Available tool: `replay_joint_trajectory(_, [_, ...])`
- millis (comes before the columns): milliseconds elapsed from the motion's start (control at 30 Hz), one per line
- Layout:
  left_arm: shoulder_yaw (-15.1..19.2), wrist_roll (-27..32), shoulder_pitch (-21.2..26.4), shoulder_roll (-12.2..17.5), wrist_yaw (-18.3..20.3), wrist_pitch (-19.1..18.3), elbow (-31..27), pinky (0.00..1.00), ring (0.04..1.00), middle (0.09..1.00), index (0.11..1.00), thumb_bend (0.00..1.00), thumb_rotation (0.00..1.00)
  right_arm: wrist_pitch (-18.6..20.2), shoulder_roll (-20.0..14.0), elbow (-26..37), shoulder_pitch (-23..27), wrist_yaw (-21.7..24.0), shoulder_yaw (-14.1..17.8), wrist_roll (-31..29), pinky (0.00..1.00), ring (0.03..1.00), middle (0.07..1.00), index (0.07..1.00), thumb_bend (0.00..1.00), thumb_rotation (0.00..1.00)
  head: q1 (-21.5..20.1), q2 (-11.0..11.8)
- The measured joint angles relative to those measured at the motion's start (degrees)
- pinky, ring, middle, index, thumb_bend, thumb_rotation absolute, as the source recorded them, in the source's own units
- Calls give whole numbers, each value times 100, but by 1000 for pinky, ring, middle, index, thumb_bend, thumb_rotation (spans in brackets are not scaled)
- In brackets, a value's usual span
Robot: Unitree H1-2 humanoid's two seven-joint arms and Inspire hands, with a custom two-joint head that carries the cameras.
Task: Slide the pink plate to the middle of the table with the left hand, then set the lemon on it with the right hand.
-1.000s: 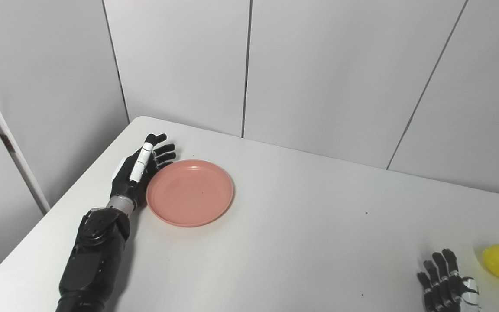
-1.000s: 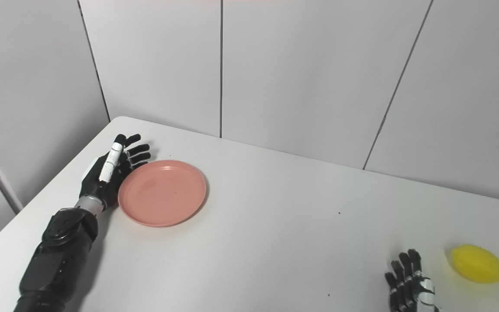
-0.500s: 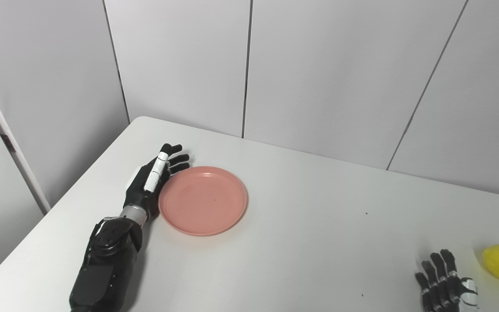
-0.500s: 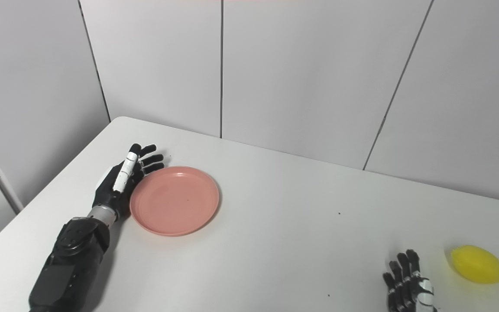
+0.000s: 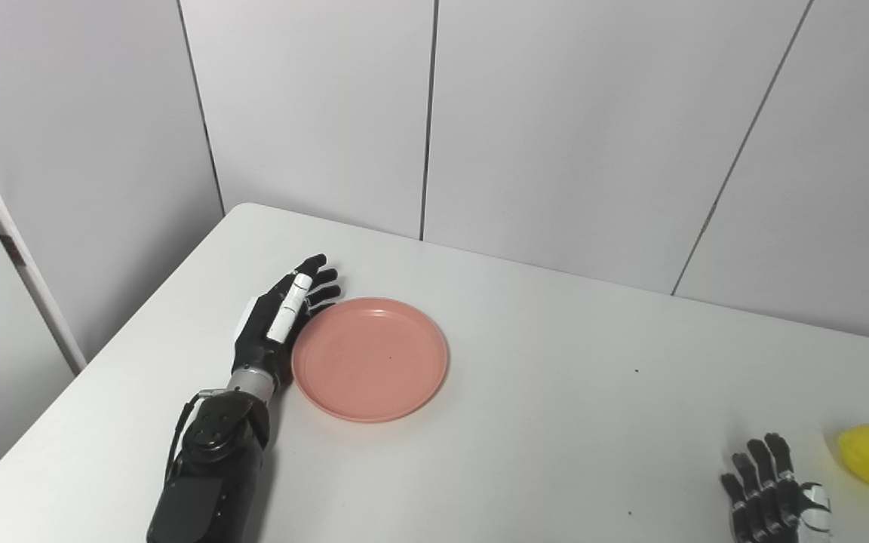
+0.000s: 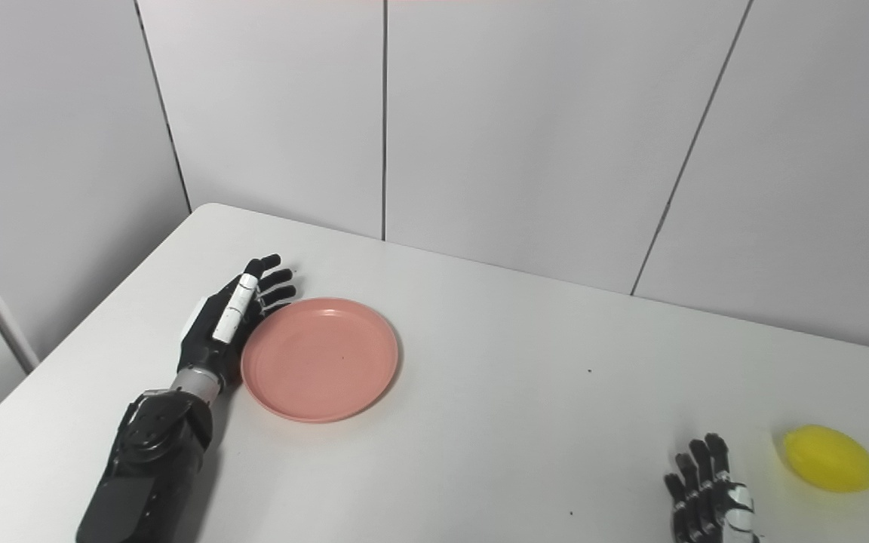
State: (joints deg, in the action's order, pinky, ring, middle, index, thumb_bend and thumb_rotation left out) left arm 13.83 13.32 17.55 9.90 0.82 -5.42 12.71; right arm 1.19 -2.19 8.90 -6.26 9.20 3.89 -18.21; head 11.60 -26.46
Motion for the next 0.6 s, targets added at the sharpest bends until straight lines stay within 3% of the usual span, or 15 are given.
replay_joint_trajectory(367, [-208, -612, -120, -121, -264, 372, -12, 837, 836, 849, 828, 798, 751, 0, 2, -2, 1, -11, -10, -15, 1000, 1000, 1000, 1000, 633, 1000, -18, -9])
replay_joint_trajectory(600, [-280, -551, -204, -159, -259, 215, -191, 851, 835, 840, 821, 777, 733, 0, 2, 0, 0, -17, -16, -5, 1000, 1000, 1000, 1000, 649, 982, -53, -26])
